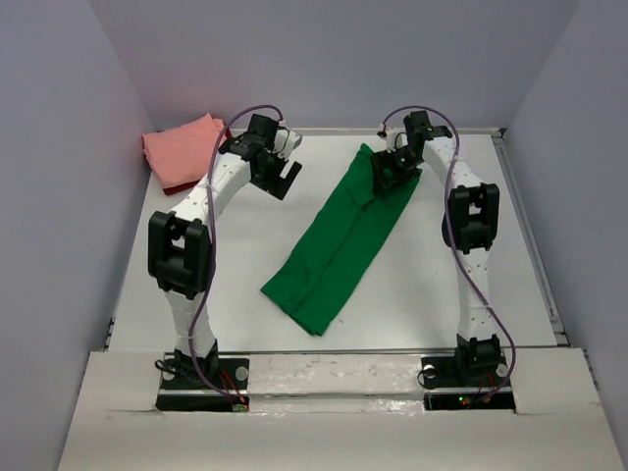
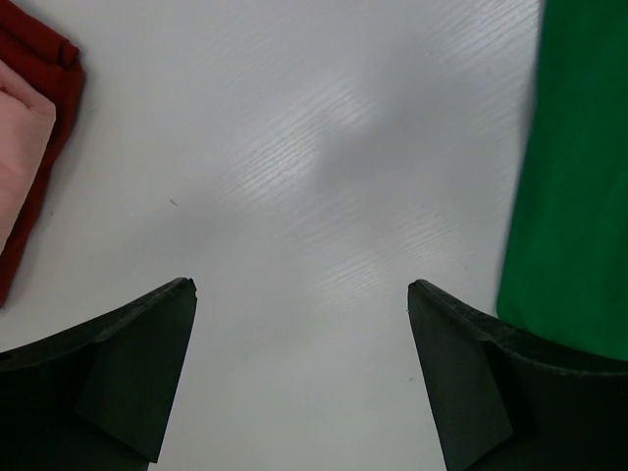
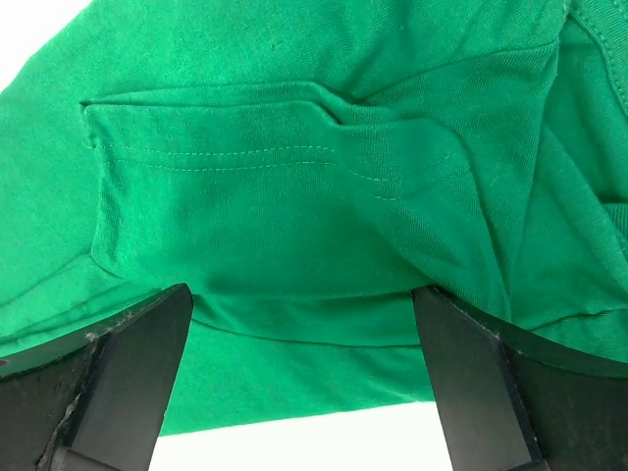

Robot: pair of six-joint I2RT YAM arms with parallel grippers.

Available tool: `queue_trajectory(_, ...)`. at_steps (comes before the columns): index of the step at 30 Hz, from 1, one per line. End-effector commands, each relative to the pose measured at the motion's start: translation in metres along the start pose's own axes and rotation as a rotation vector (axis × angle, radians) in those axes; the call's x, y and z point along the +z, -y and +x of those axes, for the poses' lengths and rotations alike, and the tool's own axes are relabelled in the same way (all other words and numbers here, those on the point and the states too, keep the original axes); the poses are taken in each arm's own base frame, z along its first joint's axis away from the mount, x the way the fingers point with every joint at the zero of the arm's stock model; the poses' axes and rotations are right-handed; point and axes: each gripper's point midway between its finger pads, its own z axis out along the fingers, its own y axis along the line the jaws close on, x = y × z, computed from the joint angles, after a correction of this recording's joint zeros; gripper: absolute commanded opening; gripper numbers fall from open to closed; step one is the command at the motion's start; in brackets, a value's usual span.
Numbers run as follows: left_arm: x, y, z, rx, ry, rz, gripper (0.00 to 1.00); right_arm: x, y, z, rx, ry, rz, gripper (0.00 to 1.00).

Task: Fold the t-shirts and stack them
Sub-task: Rotate the tshirt 90 degrees

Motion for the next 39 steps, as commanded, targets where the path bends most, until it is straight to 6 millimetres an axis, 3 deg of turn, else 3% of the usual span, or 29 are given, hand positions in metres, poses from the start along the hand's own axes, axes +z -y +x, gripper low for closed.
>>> queue_trajectory(1,-0.05,-0.018,-0.021,-0.003,0.107,-0.053,0.99,-0.007,-0.006,0.001,0.011,-0.024,-0.01,1.0)
queue_trajectory(5,-0.058,-0.023,-0.017,-0.002,0.115,-0.064,0.99,-0.016,-0.01,0.019,0.027,-0.071,0.002,1.0)
queue_trajectory(11,-0.062,-0.028,-0.02,-0.004,0.125,-0.072,0.99,-0.035,-0.019,0.025,0.048,-0.076,0.018,1.0)
queue_trajectory(17,-0.071,-0.031,-0.025,-0.007,0.154,-0.082,0.99,-0.02,-0.006,0.046,0.075,-0.159,0.055,1.0)
queue_trajectory(22,-0.075,-0.032,-0.025,-0.002,0.167,-0.087,0.99,-0.01,0.003,0.033,0.03,-0.083,0.077,1.0)
queue_trajectory(30,-0.077,-0.032,-0.024,0.003,0.171,-0.09,0.99,0.013,0.005,0.036,0.046,-0.086,0.031,1.0)
queue_trajectory(39,-0.076,-0.041,-0.031,0.004,0.163,-0.127,0.99,0.027,0.014,0.021,0.058,-0.067,0.036,1.0)
